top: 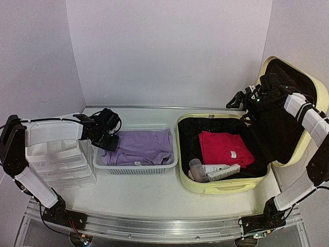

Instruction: Open, take out, and arrange the luggage

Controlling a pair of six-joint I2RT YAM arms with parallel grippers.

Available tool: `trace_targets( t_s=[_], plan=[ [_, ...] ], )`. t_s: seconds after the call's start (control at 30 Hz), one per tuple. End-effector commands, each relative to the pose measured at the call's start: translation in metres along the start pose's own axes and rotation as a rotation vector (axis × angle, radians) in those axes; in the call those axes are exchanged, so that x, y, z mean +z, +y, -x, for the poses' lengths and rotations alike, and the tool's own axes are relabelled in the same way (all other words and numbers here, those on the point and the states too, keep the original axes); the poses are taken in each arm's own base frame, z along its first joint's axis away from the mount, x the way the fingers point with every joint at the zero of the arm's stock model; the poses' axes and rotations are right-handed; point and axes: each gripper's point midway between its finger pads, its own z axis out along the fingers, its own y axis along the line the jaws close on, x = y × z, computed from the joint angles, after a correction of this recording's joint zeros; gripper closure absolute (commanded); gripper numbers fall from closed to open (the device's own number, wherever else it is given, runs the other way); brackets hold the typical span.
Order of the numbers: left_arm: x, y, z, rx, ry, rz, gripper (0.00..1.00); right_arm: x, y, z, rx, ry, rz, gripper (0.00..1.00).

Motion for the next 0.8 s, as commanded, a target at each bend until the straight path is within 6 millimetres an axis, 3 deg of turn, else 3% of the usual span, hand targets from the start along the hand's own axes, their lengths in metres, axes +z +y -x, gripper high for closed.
trace_targets(
  t_s=[0.0,0.1,0.2,0.3,0.4,0.57,0.77],
  plan=[
    [-0.006,0.015,0.012,-0.007,-0.033,0.079,0.93,-0.001,0.005,0.003,-0.022,-0.008,0.018,0.02],
    [-0.021,0.021,0.020,0.002,-0.033,0.102,0.66,0.002,0.003,0.000,-0.023,0.004,0.012,0.02],
    [-0.047,0.020,0.031,-0.002,-0.064,0.076,0.47,0.003,-0.003,-0.003,-0.035,0.015,-0.006,0.02],
    [-0.078,0.016,0.046,-0.022,-0.121,0.024,0.41,0.006,-0.013,-0.010,-0.064,0.040,-0.046,0.02],
    [-0.096,0.004,0.060,-0.041,-0.157,-0.065,0.34,0.011,-0.028,-0.023,-0.091,0.093,-0.098,0.02],
    [-0.089,-0.021,0.071,-0.028,-0.135,-0.163,0.32,0.026,-0.041,-0.054,-0.175,0.226,-0.180,0.02],
    [-0.087,-0.067,0.087,-0.047,-0.167,-0.387,0.22,0.064,-0.051,-0.089,-0.310,0.330,-0.387,0.02]
  ],
)
